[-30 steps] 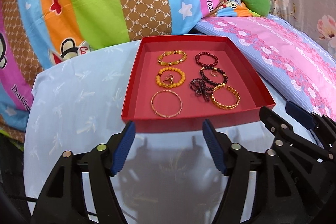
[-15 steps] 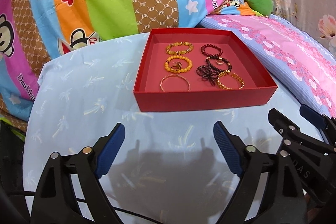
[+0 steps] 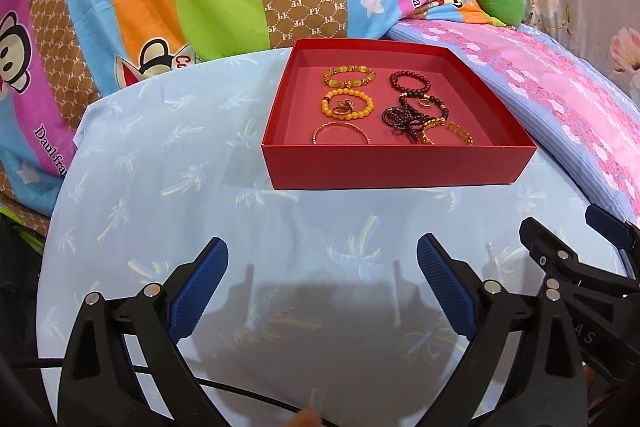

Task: Organize jewelry

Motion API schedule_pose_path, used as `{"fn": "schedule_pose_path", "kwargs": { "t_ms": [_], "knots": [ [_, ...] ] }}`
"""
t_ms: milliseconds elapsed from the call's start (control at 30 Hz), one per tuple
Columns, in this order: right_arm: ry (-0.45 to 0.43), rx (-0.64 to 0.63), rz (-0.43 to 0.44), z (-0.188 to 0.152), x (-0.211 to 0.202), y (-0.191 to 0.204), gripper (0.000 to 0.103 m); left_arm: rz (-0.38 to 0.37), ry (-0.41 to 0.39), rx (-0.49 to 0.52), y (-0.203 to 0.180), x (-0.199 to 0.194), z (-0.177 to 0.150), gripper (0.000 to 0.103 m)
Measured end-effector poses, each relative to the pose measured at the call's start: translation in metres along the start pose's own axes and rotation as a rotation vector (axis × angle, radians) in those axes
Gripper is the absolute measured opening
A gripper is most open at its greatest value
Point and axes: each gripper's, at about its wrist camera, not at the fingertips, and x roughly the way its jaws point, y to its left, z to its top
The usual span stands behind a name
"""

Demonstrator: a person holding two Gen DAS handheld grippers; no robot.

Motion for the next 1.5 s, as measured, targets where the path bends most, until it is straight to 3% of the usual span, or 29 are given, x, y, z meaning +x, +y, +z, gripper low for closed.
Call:
{"fn": "schedule_pose_path", "kwargs": {
  "t_ms": [200,333,1500],
  "knots": [
    [-0.012,0.001,-0.013,-0.0004,-0.0013,0.0001,0.087,0.002,-0.003,-0.006,0.0016,-0.0006,0.0002,0.091],
    [-0.015,0.008,-0.035,0.0000,-0.0009,-0.0014,0.096,0.003,-0.003,-0.014,0.0044,0.0001,0.0004,0.091],
    [-0.003,0.034,-0.008,0.0042,0.0012,-0.0006,0.096,0.022,0.023,-0.004,0.0075,0.0064,0.0100,0.095]
  ]
}}
